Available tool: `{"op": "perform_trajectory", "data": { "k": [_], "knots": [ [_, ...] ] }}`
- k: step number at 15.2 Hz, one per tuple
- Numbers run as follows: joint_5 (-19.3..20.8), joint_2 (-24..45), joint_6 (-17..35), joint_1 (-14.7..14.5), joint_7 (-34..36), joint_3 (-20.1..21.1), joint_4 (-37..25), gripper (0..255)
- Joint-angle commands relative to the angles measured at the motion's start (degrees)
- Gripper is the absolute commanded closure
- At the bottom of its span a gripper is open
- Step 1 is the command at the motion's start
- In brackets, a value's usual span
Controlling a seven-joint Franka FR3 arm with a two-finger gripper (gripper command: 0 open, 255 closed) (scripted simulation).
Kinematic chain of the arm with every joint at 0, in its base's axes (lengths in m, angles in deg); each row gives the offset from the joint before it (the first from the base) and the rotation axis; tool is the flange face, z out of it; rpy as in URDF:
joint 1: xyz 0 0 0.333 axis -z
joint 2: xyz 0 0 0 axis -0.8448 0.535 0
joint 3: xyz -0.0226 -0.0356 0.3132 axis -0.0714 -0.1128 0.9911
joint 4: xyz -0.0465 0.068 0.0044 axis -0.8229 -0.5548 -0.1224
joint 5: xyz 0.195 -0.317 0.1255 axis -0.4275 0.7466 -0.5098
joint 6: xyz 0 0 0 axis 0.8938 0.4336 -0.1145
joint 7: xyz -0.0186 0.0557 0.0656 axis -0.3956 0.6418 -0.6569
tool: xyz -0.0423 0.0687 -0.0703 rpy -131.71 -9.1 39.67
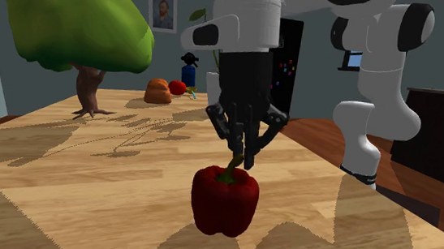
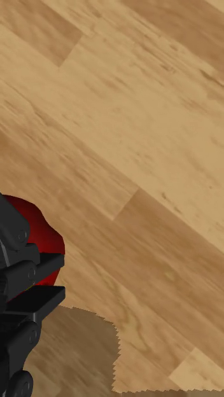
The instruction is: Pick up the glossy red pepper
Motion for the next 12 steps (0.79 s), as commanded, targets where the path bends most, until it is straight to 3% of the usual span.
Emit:
{"op": "perform_trajectory", "data": {
  "k": [1,12],
  "knots": [
    [0.0,0.0,-1.2,0.0,0.0,0.0,-1.2,255],
    [-0.1,1.9,-10.6,0.3,0.3,0.0,-12.5,255]
  ]
}}
